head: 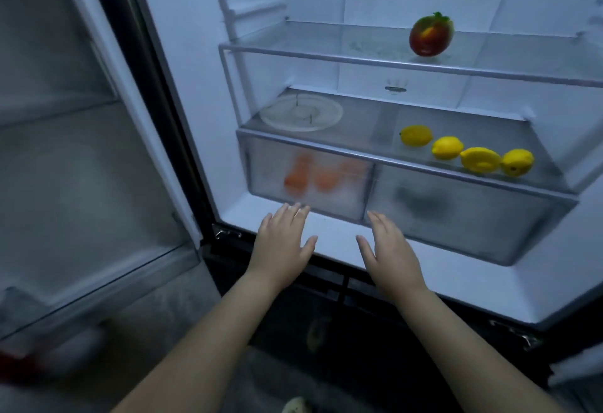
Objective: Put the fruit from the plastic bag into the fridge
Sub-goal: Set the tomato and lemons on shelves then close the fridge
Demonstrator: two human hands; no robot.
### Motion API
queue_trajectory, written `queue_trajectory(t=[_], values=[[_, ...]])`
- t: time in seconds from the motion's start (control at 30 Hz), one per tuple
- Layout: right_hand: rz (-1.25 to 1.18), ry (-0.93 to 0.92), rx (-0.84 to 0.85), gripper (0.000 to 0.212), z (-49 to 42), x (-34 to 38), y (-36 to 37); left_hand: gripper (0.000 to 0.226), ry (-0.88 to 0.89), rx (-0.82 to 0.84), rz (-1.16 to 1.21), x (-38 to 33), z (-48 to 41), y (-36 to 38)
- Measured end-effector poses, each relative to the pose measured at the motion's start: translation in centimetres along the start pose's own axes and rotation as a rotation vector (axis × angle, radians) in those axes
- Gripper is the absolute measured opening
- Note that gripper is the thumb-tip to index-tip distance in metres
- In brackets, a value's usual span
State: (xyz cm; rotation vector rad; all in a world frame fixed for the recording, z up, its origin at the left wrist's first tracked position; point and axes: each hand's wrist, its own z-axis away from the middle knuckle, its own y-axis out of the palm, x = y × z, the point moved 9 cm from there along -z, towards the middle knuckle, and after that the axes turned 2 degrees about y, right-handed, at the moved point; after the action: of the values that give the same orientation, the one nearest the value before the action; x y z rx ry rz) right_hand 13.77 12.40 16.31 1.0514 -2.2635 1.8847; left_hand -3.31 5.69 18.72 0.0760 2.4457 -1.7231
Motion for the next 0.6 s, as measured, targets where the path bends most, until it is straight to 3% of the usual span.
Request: queue_trajectory(t=[0.2, 0.4, 0.6], values=[[-0.065, -0.162, 0.118, 0.056, 3.5, 7.7, 4.5, 0.060, -0.200, 0.074, -0.072, 5.6, 9.1, -2.0], [-0.118, -0.382, 0.183, 0.057, 5.7, 17.4, 6.4, 0.065, -0.447, 0.052, -0.167, 13.0, 16.8, -5.7], [-0.121, -0.527, 0.257, 0.057, 8.7, 24.8, 8.6, 0.071, -0.581, 0.006, -0.194, 17.7, 23.1, -8.4]])
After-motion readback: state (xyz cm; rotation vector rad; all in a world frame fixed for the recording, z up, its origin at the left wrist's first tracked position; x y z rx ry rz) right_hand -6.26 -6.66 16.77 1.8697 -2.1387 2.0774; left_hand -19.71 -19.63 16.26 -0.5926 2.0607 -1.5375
